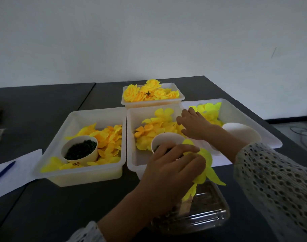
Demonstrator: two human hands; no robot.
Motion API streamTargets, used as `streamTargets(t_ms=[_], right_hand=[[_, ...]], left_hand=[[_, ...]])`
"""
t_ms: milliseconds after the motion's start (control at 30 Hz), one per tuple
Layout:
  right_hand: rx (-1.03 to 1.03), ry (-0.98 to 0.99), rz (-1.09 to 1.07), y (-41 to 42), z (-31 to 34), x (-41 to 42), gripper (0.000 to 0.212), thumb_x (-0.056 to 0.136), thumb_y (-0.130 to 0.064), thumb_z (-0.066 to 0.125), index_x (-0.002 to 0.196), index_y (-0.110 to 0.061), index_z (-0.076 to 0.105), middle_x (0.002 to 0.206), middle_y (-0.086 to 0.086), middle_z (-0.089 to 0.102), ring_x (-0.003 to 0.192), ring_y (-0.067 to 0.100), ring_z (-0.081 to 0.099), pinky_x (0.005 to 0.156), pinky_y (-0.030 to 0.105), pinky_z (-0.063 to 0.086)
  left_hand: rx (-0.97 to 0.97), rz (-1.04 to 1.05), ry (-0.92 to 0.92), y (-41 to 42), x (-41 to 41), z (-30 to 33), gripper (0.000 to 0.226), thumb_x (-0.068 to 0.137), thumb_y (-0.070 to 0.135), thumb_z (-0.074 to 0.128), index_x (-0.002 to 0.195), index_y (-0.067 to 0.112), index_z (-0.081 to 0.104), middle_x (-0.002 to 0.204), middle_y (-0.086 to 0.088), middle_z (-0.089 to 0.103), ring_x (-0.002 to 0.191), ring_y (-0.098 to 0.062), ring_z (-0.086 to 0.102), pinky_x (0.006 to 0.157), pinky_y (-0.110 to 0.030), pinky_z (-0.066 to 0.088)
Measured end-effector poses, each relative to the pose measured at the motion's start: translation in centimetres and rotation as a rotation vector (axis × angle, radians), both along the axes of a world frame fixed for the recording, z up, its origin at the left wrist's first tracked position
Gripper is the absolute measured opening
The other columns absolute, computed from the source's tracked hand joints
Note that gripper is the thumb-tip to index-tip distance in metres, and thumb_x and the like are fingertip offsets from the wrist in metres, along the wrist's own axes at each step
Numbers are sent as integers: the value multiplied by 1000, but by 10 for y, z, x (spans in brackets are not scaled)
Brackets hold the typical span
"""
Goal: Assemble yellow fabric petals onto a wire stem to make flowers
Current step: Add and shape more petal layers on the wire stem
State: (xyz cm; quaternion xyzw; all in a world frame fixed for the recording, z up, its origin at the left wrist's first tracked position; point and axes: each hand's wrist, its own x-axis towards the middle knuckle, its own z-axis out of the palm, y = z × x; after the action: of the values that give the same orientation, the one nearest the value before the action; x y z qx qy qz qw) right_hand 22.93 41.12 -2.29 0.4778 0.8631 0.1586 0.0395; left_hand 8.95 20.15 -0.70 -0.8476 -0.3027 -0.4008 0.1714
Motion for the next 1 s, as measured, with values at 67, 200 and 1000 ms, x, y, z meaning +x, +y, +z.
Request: streamTargets(t_ms=[67,200,1000], right_hand=[[-6,39,5,0,1,2,37,93,-30,52,126,-17,44,130,13,40,124,33,32,99,42,37],[-45,106,1,2,2,3,34,92,-29,53,124,-19,47,128,11,41,122,32,33,99,41,37],[-78,29,-197,28,-10,-5,55,94,-46,50,141,-22,36,149,16,18,139,38,13,108,48,29]], left_hand=[[24,-2,15,-1,-2,-1,21,92,21,67,100,21,49,106,5,72,117,-18,61,87,-40,46],[81,-17,-18,3,-3,4,9,98,17,55,95,21,47,106,5,73,116,-18,60,93,-38,40],[24,-106,-49,20,-4,-1,17,94,16,65,94,20,48,110,5,71,111,-18,60,78,-38,48]])
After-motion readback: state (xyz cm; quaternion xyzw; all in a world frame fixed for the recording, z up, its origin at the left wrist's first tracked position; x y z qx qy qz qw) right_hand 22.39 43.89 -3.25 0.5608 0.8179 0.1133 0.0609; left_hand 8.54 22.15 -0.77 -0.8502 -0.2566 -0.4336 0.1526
